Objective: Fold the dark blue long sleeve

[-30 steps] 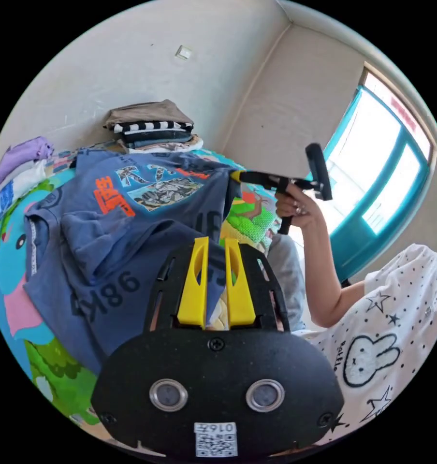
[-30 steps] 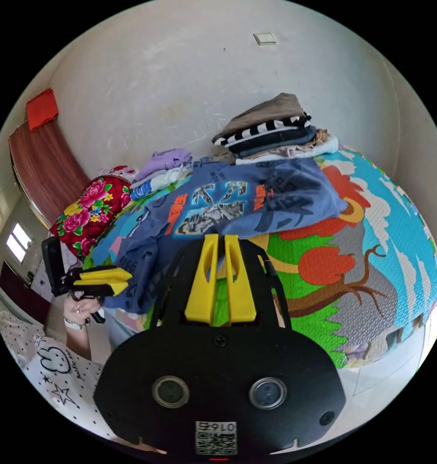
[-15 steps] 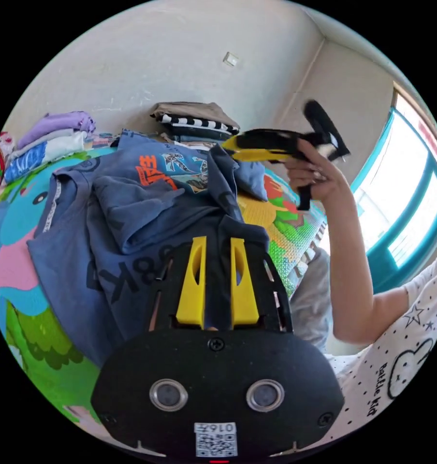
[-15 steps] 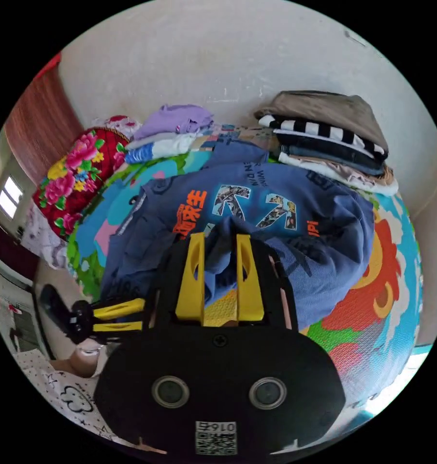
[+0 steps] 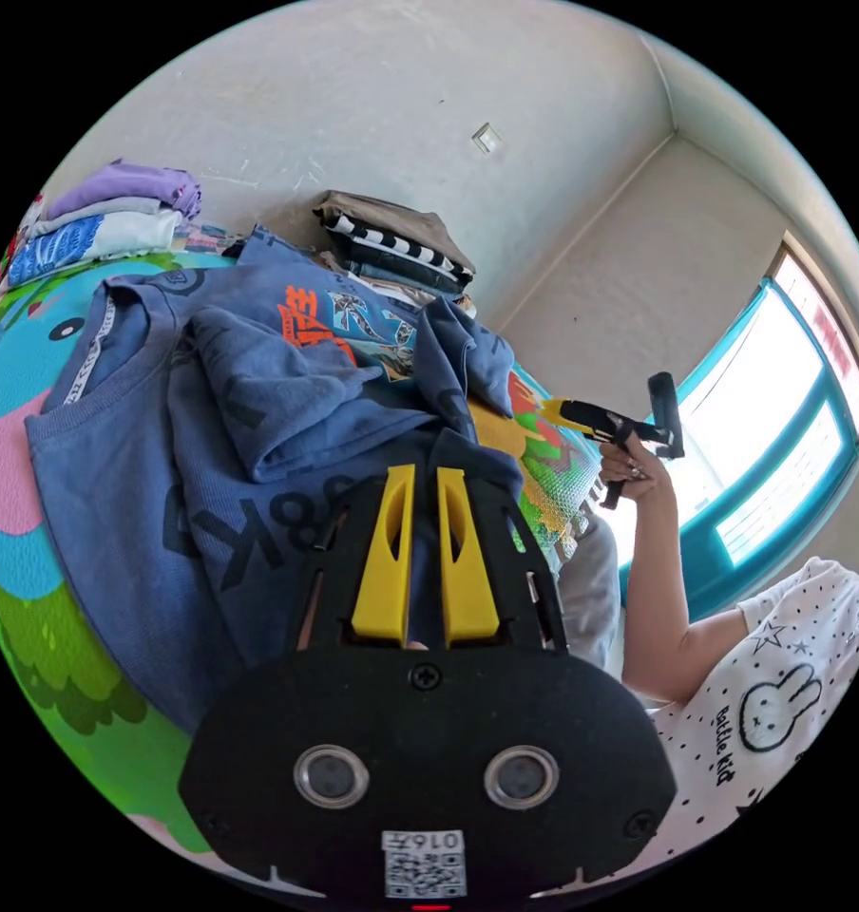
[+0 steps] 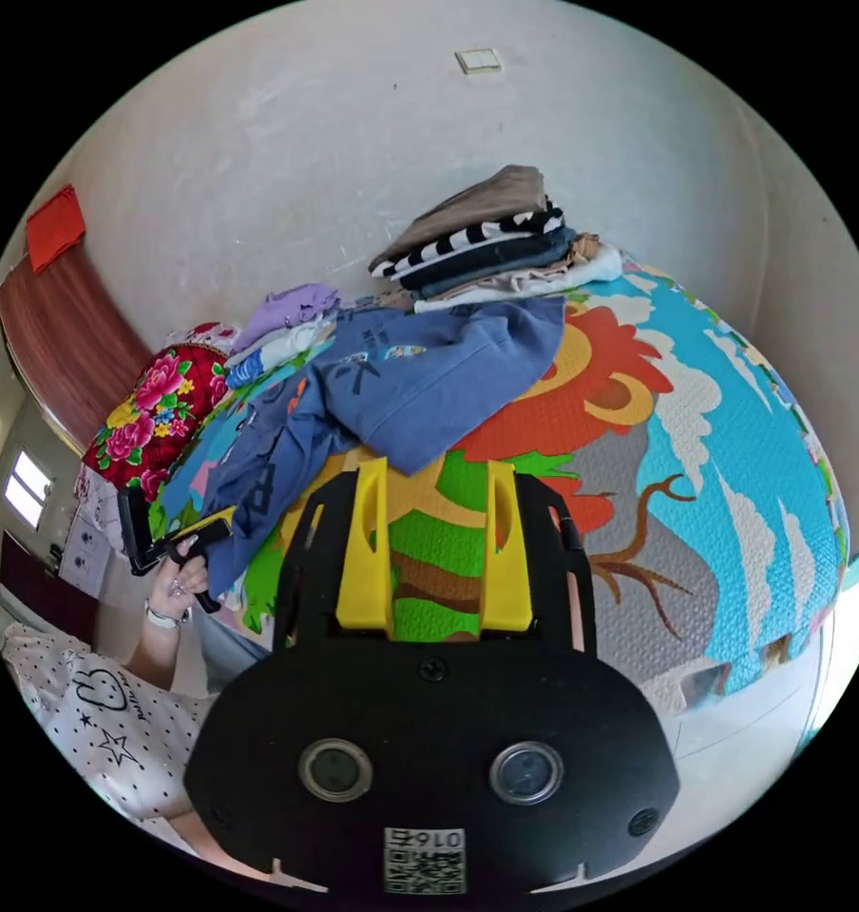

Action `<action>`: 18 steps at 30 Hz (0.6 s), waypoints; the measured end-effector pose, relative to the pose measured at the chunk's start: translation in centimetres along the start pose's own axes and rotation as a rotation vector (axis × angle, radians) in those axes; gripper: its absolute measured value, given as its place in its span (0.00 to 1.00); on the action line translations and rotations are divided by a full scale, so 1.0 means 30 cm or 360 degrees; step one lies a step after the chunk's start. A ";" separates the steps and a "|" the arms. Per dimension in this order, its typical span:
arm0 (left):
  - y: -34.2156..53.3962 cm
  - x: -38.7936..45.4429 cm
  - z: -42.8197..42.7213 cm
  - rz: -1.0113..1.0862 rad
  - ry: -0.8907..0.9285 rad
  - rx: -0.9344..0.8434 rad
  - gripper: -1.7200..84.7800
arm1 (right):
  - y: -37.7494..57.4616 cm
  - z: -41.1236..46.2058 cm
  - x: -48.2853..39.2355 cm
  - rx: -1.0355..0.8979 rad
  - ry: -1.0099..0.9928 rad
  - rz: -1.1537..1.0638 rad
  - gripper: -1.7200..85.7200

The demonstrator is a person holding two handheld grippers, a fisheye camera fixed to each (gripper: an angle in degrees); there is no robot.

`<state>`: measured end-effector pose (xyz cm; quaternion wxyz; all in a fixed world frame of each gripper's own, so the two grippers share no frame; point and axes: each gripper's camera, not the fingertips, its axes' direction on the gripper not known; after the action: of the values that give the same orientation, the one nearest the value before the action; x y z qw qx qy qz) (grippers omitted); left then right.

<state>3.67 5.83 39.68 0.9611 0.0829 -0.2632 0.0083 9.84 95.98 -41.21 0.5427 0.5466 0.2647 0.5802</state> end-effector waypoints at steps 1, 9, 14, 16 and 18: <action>-0.002 -0.002 0.003 0.0000 0.0000 0.0001 0.06 | -0.012 0.024 -0.009 -0.0021 -0.0001 -0.0001 0.18; -0.007 -0.014 0.020 -0.0010 0.0012 0.0011 0.05 | -0.069 0.071 -0.162 -0.0053 0.0345 -0.0019 0.03; -0.009 -0.023 0.027 -0.0026 0.0030 0.0014 0.04 | 0.000 -0.339 -0.195 0.0554 0.0200 -0.0027 0.03; -0.009 -0.023 0.030 -0.0031 0.0023 0.0014 0.03 | -0.008 -0.449 -0.203 0.0719 0.0280 -0.0014 0.03; -0.009 -0.022 0.032 -0.0032 0.0018 0.0015 0.02 | -0.109 -0.475 -0.190 0.0686 0.0370 -0.0040 0.04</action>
<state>2.64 5.44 40.12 0.9623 0.0899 -0.2567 0.0005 -3.26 95.70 -49.89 0.3866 0.5760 0.4497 0.5626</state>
